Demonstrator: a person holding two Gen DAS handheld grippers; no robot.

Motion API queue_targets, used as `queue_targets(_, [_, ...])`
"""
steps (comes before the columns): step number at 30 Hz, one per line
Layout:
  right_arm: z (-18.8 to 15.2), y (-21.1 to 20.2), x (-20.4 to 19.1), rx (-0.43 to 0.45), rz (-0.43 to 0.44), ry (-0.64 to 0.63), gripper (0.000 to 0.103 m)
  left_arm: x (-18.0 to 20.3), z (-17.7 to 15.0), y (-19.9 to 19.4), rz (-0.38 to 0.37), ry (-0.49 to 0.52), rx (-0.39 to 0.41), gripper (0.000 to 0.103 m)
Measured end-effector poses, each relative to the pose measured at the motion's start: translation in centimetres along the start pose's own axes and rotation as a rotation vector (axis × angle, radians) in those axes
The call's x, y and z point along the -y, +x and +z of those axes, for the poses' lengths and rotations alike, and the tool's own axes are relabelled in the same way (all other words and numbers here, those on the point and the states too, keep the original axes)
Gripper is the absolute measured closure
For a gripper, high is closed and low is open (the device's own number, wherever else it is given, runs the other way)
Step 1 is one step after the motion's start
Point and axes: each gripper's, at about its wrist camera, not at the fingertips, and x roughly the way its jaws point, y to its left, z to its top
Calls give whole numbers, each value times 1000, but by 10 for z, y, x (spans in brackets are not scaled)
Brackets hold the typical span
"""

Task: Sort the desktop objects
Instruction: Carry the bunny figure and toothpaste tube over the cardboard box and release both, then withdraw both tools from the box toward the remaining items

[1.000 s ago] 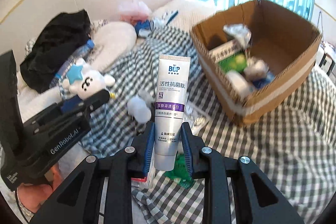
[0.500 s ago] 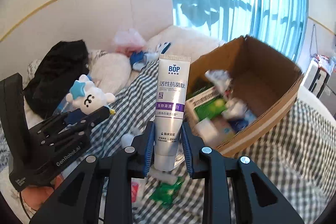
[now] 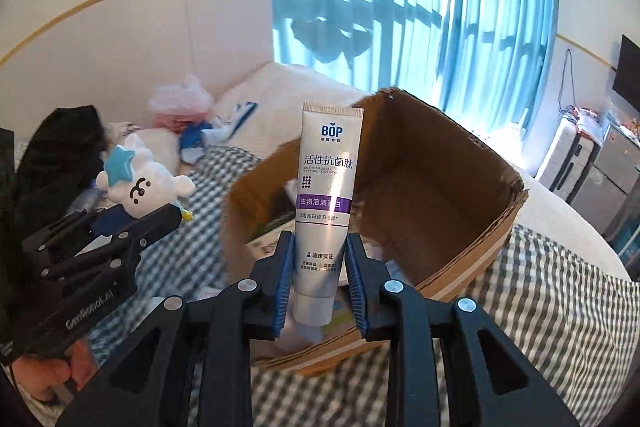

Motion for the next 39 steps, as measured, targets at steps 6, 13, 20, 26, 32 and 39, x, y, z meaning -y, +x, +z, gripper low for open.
queue_targets(6, [11, 38, 40, -30, -9, 61, 78, 34, 4, 57, -54, 48, -49, 65])
queue_targets(13, [16, 49, 71, 2, -9, 136, 37, 45, -2, 112, -38, 41, -146, 44])
queue_targets(20, [23, 24, 67, 42, 0, 166, 34, 38, 2, 83, -7, 49, -90, 9])
queue_targets(26, [20, -20, 29, 68, 57, 138, 34, 18, 16, 20, 30, 62, -48, 0])
queue_targets(32, [-4, -66, -9, 61, 126, 132, 33, -29, 22, -53, 97, 2, -53, 0])
queue_targets(39, [-65, -62, -42, -21, 149, 110, 33, -80, -23, -86, 184, -26, -121, 0])
